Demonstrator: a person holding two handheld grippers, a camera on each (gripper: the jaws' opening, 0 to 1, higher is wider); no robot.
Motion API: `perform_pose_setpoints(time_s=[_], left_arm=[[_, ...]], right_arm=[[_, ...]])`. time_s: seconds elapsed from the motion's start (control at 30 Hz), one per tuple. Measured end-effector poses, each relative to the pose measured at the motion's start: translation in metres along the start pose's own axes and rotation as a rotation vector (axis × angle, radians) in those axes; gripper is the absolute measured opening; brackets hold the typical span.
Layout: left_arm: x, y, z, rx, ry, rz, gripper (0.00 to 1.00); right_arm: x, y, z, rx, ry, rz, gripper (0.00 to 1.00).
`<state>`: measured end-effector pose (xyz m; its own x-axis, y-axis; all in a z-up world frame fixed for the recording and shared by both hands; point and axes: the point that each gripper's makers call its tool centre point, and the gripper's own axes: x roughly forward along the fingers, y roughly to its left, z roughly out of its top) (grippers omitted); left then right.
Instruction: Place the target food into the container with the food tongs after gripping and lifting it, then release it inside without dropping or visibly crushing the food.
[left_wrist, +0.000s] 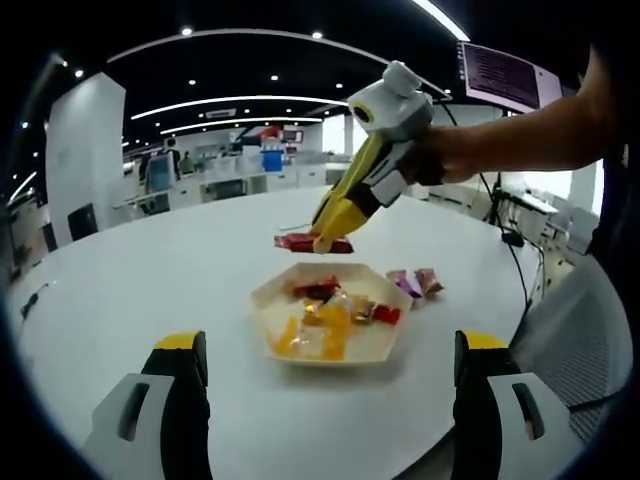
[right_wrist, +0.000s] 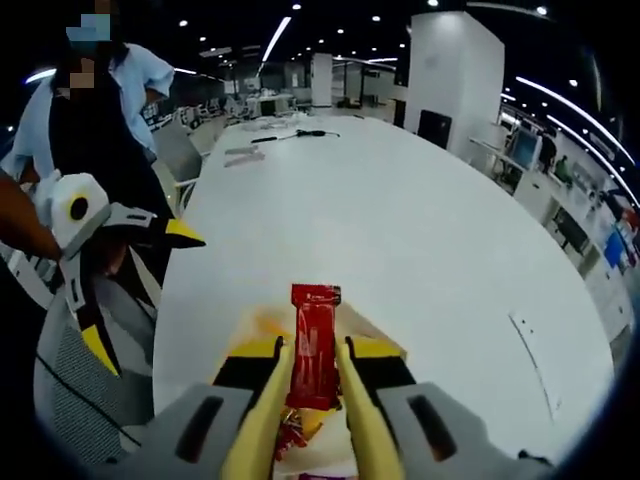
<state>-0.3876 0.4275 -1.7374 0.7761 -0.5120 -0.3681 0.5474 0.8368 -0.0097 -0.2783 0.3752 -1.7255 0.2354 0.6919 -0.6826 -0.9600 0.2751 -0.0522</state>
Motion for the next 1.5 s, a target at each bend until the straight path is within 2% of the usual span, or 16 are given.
perform_pose_setpoints(time_s=[0.4,0.8,1.23,1.37,1.5], left_arm=[[0.001,-0.001,0.0,0.003,0.002,-0.001,1.0],[0.001,0.0,-0.001,0.006,0.003,0.003,1.0],[0.001,-0.003,-0.002,0.017,0.011,-0.008,1.0],[0.002,-0.002,-0.003,0.015,0.013,-0.007,1.0],[0.001,-0.001,-0.001,0.018,0.007,0.003,1.0]], right_arm=[[0.005,0.005,0.005,-0.008,-0.009,-0.002,0.26],[-0.01,0.0,0.01,-0.008,-0.041,-0.019,0.27],[-0.042,-0.017,-0.003,0.006,-0.055,-0.061,0.28],[-0.056,-0.023,-0.016,0.012,-0.054,-0.083,0.28],[-0.07,-0.024,-0.032,0.011,-0.061,-0.075,0.28]])
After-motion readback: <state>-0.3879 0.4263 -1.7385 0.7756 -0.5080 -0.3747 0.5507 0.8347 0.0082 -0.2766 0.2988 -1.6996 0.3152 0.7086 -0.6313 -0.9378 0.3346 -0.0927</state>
